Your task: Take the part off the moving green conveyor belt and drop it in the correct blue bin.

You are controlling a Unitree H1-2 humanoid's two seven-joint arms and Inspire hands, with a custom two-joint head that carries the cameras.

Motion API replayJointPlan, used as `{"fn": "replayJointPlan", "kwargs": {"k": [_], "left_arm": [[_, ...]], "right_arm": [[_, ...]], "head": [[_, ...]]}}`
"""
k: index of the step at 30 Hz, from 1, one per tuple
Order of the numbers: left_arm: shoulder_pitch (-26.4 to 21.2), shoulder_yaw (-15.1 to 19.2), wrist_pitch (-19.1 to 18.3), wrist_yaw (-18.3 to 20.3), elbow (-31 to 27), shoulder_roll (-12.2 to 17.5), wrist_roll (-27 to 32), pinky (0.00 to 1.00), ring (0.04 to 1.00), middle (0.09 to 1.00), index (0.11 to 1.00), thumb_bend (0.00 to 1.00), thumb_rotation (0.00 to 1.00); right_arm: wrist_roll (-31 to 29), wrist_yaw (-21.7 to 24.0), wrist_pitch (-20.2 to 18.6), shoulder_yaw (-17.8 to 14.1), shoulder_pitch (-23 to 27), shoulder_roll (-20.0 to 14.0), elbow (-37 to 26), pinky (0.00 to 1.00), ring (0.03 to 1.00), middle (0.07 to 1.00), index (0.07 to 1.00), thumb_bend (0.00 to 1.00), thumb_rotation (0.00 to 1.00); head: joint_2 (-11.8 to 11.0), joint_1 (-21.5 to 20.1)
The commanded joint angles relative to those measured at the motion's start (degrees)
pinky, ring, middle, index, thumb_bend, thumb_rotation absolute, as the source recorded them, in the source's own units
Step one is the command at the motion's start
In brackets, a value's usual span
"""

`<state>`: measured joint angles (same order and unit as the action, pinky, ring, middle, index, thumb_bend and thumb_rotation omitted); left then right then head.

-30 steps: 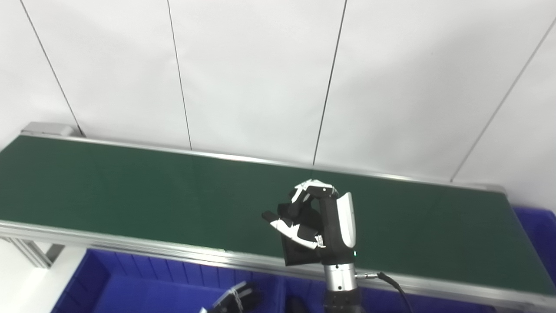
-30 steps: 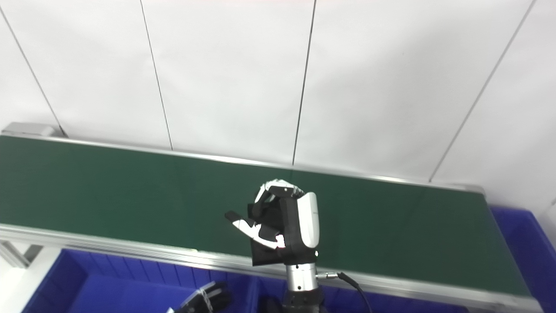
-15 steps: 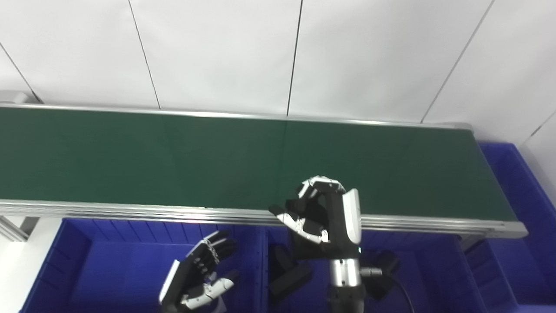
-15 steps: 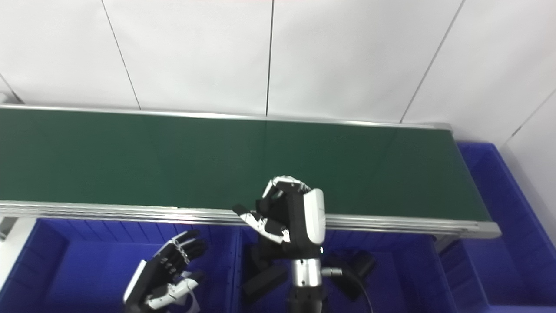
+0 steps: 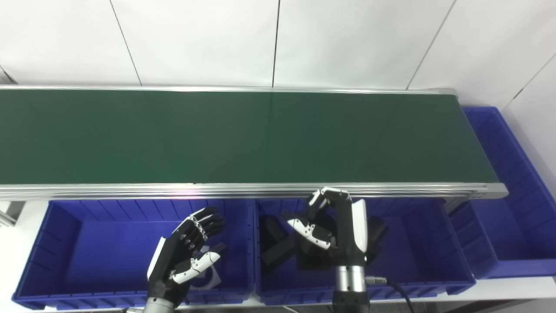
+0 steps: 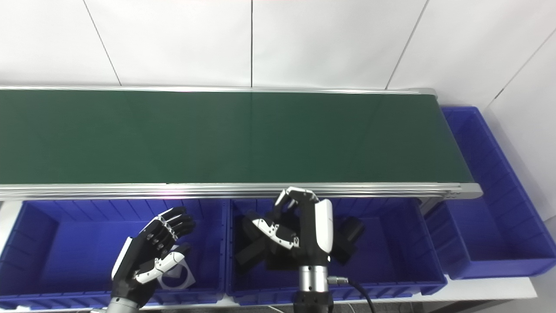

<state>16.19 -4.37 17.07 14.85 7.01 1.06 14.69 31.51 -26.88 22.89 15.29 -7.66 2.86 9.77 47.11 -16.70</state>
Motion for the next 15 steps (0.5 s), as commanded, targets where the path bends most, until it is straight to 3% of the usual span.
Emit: {"fn": "replayJointPlan", "kwargs": {"k": [1, 15], "left_arm": [[-0.2, 0.0, 0.4, 0.9, -1.9, 0.0, 0.9, 0.78, 0.722, 0.724, 0.757, 0.61, 0.00], [0.2, 0.0, 1.0, 0.6, -1.6, -0.1, 0.7, 0.79, 0.741, 0.731, 0.759, 0.59, 0.00]], "right_arm": [[-0.5, -1.1, 3.6, -0.7, 1.0, -0.1, -0.3, 0.09, 0.444, 0.133, 0.122, 0.51, 0.00], [-2.2, -2.5, 3.9, -3.3, 5.7, -2.0, 6.8, 0.08, 0.444, 0.127, 0.125, 0.51, 0.00]], "head": [[0.1, 0.3], [-0.2, 1.3]]}}
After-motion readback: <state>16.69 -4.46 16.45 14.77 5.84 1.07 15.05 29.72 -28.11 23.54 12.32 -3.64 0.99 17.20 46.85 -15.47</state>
